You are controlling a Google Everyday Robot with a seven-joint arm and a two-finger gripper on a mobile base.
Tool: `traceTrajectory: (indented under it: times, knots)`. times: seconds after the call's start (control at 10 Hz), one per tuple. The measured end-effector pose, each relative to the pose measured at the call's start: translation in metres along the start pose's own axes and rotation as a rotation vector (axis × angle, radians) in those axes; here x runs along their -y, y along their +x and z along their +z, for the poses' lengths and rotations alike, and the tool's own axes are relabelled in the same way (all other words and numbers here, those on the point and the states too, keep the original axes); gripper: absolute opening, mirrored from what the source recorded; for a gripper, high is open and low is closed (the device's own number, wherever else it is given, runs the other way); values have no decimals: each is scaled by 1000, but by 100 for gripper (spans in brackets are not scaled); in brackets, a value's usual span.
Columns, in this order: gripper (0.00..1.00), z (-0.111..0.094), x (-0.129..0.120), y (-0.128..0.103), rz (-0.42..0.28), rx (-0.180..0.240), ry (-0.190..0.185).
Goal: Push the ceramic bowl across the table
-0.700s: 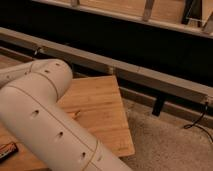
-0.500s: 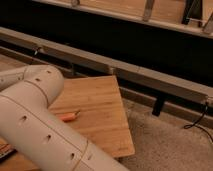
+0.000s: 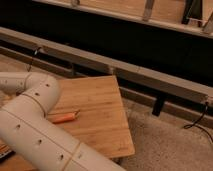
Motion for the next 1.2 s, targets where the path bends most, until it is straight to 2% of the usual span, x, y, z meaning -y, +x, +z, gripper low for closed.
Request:
traceTrajectory:
  times: [0.4, 0.8, 1.2]
  knots:
    - [65, 18, 10, 5, 28, -53, -79]
    - [65, 26, 7, 4, 15, -61, -146]
    - [65, 35, 2, 4, -17, -61, -172]
